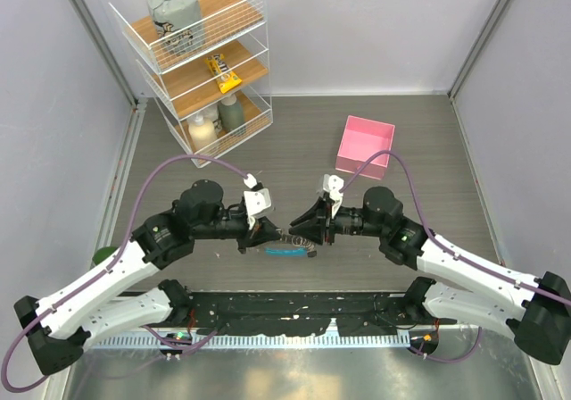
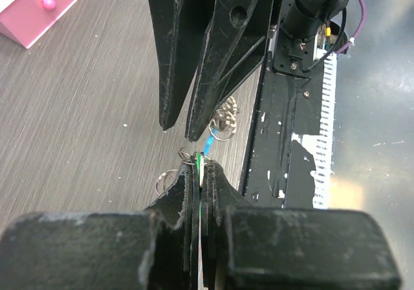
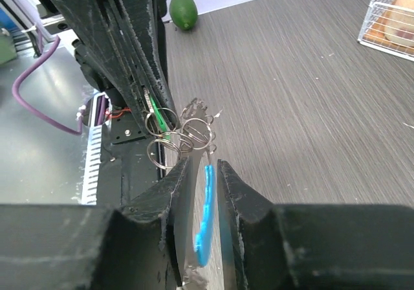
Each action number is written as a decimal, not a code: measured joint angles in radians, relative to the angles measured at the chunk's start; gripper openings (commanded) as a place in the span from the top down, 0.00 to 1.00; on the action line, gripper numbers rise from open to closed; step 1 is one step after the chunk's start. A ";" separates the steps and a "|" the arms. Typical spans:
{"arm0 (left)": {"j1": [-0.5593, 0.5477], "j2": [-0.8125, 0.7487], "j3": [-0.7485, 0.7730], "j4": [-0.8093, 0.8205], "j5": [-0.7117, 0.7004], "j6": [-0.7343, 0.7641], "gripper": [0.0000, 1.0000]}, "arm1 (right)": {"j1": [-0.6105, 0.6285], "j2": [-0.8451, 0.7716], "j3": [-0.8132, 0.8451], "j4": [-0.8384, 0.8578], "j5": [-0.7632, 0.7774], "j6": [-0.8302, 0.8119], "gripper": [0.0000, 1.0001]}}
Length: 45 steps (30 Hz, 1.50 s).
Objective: Remove the keys from the keyring
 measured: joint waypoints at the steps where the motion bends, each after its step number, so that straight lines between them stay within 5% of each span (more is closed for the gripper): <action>1: 0.000 -0.003 0.000 0.000 0.004 0.002 1.00 | 0.003 0.000 0.000 0.002 -0.003 0.000 0.73; 39: 0.000 -0.056 -0.015 0.029 0.161 0.015 1.00 | 0.107 -0.005 -0.005 0.069 -0.068 -0.052 0.85; 45: -0.001 -0.056 -0.015 0.028 0.180 0.016 1.00 | 0.114 -0.017 -0.015 0.077 -0.077 -0.066 0.73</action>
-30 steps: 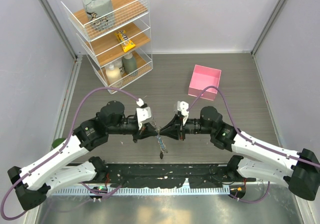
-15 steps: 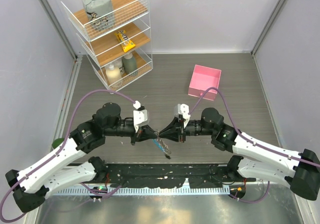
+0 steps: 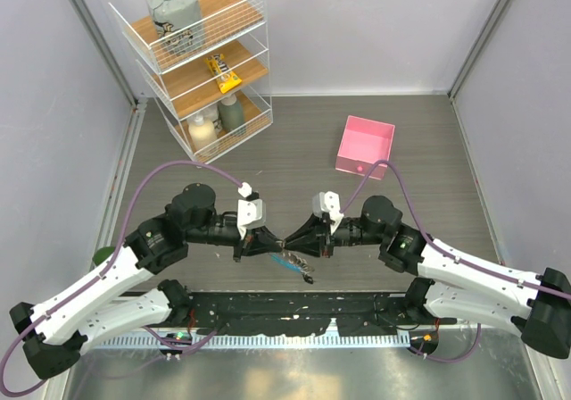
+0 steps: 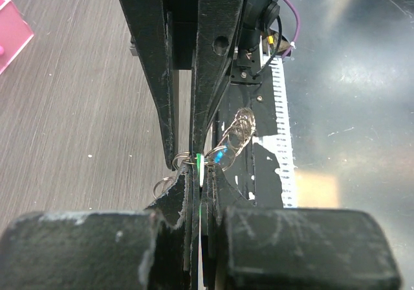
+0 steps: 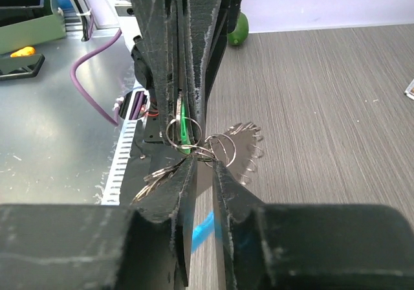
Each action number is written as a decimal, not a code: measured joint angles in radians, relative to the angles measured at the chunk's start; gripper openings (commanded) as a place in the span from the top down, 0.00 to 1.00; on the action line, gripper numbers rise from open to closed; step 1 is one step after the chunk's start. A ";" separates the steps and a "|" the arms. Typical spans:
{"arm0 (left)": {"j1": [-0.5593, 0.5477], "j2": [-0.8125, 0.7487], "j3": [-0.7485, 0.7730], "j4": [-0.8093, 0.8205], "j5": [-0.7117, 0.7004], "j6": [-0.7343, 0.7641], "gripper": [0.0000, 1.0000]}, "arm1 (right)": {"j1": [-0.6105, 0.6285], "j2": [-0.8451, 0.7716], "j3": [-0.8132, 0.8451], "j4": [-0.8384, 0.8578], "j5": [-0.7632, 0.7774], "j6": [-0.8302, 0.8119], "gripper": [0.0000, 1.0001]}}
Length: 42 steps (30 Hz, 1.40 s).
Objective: Remove the keys from the keyring
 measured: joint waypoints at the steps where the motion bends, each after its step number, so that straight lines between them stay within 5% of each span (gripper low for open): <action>1: 0.000 0.000 0.000 -0.001 0.000 0.001 1.00 | 0.002 -0.002 -0.001 -0.001 0.000 -0.002 0.72; 6: 0.000 0.001 0.000 -0.005 -0.001 0.011 1.00 | 0.004 -0.015 -0.005 0.002 0.005 -0.008 0.71; 10: -0.001 0.009 0.000 -0.006 0.002 0.014 1.00 | 0.008 -0.021 -0.010 0.006 0.007 -0.018 0.80; 17: -0.001 0.015 0.000 -0.006 0.006 0.014 1.00 | 0.008 -0.021 -0.010 0.006 0.004 -0.031 0.69; 29: -0.001 0.015 0.000 -0.014 -0.008 0.033 1.00 | 0.008 -0.015 -0.010 0.006 0.003 -0.059 0.67; 42: 0.010 0.017 0.000 -0.026 -0.039 0.077 1.00 | -0.010 0.000 -0.010 0.017 0.090 -0.067 0.46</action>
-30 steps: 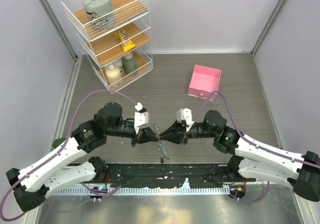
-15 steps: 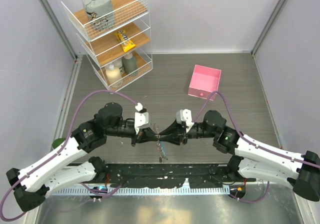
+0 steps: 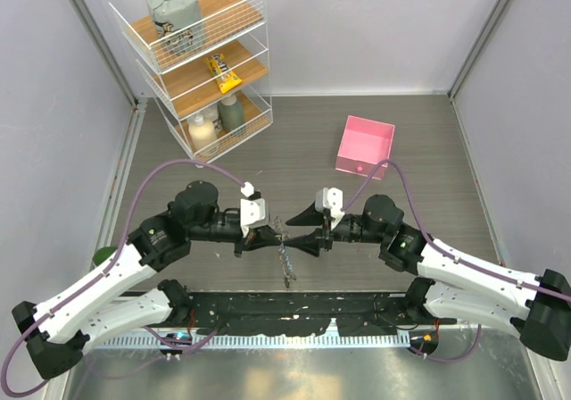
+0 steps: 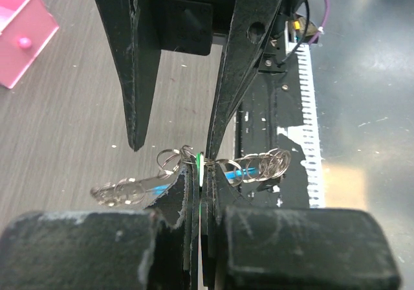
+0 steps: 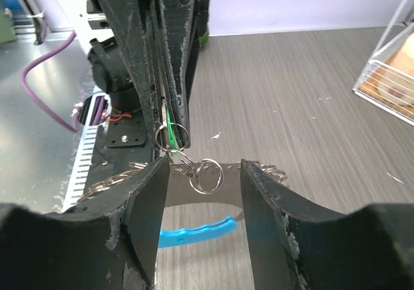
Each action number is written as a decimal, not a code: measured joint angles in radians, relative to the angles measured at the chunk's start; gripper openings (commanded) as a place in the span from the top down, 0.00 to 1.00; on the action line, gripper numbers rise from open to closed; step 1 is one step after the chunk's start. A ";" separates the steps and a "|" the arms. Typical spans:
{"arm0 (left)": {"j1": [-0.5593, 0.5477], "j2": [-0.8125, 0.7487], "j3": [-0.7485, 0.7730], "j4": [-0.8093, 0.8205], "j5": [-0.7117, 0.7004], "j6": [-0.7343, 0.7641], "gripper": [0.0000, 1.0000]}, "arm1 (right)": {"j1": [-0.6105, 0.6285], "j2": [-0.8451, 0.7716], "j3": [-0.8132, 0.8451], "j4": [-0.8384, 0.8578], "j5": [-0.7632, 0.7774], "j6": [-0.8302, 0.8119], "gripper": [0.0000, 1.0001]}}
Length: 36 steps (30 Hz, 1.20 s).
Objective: Remove the keys from the keyring
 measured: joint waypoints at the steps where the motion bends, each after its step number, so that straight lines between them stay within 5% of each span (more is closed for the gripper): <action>1: 0.011 0.005 0.000 0.006 0.002 0.010 1.00 | -0.016 0.000 -0.001 0.006 0.002 0.005 0.45; 14: 0.346 0.336 0.100 0.158 0.240 -0.029 1.00 | -0.367 0.129 -0.002 0.250 -0.188 0.169 0.45; 25: 0.396 0.565 0.484 -0.021 0.291 0.127 1.00 | -0.524 0.298 0.154 0.370 -0.301 0.277 0.48; 36: 0.397 0.533 0.366 -0.054 0.327 0.264 1.00 | -0.524 0.378 0.191 0.344 -0.352 0.175 0.53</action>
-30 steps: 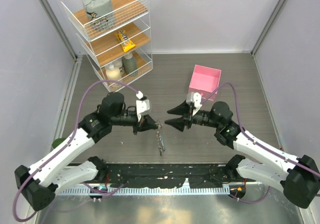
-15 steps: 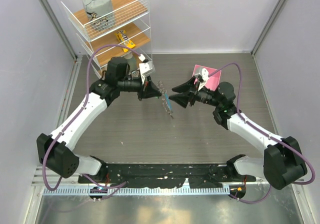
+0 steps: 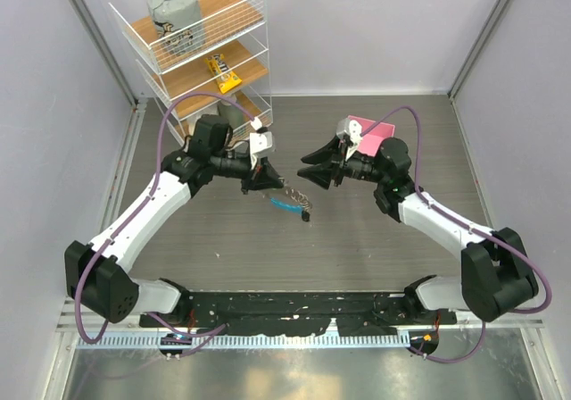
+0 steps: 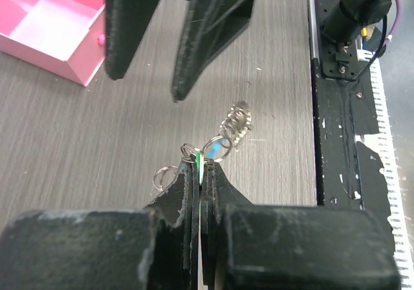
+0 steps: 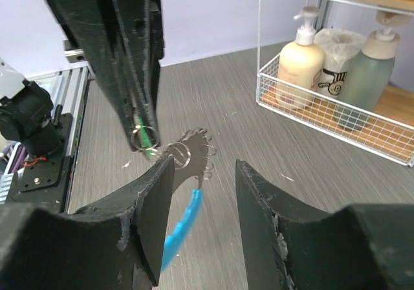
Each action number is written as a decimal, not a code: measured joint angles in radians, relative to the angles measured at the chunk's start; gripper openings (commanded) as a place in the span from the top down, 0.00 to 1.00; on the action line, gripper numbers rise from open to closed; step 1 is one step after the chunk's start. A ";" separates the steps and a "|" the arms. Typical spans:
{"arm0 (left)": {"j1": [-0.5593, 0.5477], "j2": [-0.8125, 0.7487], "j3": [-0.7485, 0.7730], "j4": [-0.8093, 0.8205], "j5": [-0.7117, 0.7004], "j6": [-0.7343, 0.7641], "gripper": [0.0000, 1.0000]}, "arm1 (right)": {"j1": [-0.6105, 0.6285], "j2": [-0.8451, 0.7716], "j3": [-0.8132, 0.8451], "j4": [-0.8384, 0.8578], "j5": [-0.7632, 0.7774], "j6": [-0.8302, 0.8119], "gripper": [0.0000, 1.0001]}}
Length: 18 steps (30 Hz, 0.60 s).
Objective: Remove the keys from the keyring
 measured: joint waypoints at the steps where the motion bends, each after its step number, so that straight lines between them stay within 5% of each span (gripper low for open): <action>1: 0.000 -0.004 -0.015 0.002 0.003 0.005 1.00 | 0.000 0.016 0.007 -0.006 -0.007 -0.005 0.53; 18: -0.009 -0.031 -0.042 0.032 0.077 0.031 1.00 | 0.095 0.057 0.018 -0.119 -0.054 -0.169 0.54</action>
